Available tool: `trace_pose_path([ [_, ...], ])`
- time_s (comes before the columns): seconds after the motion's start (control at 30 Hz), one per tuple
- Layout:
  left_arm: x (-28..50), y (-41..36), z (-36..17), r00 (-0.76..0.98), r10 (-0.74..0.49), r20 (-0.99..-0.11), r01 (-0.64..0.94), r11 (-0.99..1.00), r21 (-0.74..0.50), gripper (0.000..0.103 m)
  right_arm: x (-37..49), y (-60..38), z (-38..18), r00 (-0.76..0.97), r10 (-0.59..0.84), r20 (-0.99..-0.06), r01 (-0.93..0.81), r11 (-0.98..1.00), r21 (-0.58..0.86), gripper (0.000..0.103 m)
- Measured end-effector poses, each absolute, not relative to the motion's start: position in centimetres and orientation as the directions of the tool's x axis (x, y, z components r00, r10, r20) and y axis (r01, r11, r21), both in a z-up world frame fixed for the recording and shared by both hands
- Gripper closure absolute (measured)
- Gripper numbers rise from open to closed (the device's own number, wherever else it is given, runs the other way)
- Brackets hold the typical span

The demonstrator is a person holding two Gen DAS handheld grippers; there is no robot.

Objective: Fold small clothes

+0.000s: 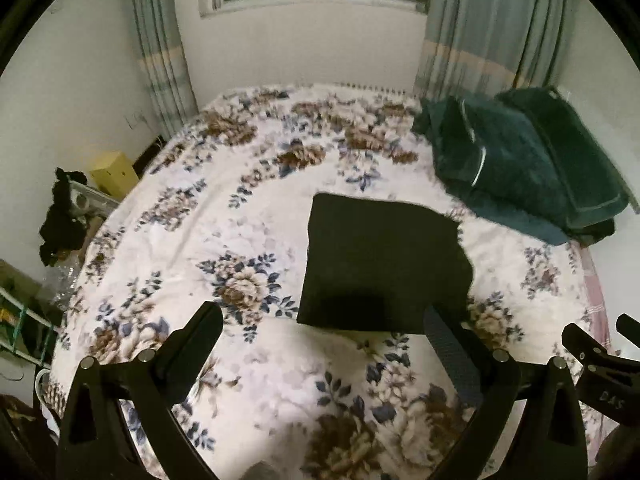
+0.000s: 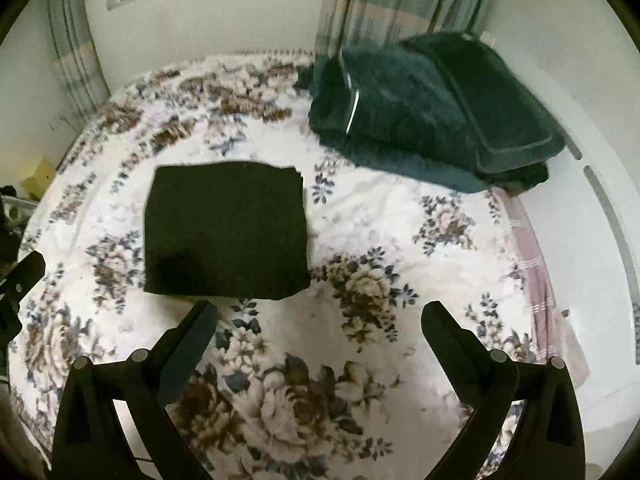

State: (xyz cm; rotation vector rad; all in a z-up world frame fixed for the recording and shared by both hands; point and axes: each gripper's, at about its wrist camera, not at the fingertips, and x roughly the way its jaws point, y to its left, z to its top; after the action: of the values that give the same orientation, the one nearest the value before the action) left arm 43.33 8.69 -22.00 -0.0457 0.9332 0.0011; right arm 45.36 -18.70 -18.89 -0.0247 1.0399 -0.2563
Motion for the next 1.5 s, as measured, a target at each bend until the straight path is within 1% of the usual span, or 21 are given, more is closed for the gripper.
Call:
trace_pose_path([
  [0.2,36.6,8.5,-14.9,0.653,-0.018,-0.757,-0.015,0.999,-0.036,0.0,37.8,-17.9,-10.5,0.566,-0.202,-0.799,0.185,0.976,-0.115,0.0],
  [0.37,32.1,8.0,-10.7,0.696,-0.023,-0.717,-0.009,0.999,-0.042,0.0,31.3,-17.1,-4.4,0.639,-0.2,-0.743,0.17,0.978,-0.118,0.0],
  [0.57,27.5,7.6,-6.2,0.752,-0.031,-0.658,-0.003,0.999,-0.05,0.0,25.2,-17.1,0.9,0.696,-0.197,-0.691,0.174,0.979,-0.104,0.0],
  [0.8,23.6,7.3,-3.1,0.791,-0.041,-0.61,0.014,0.999,-0.048,0.0,20.0,-17.2,6.1,0.75,-0.189,-0.634,0.173,0.981,-0.088,0.0],
  [1.0,21.9,7.2,-2.2,0.792,-0.04,-0.609,0.011,0.999,-0.051,0.0,18.0,-17.3,8.3,0.776,-0.182,-0.604,0.158,0.983,-0.093,0.0],
  [1.2,21.0,7.1,-1.9,0.759,-0.019,-0.651,-0.013,0.999,-0.044,0.0,17.4,-17.4,8.9,0.759,-0.156,-0.632,0.136,0.987,-0.08,0.0],
  [1.33,20.4,7.1,-1.6,0.759,0.01,-0.651,-0.032,0.999,-0.023,0.0,17.2,-17.5,9.3,0.762,-0.155,-0.629,0.13,0.988,-0.086,0.0],
  [1.5,20.1,7.0,-1.3,0.761,0.015,-0.648,-0.035,0.999,-0.018,0.0,17.3,-17.3,9.9,0.765,-0.15,-0.626,0.114,0.989,-0.097,0.0],
])
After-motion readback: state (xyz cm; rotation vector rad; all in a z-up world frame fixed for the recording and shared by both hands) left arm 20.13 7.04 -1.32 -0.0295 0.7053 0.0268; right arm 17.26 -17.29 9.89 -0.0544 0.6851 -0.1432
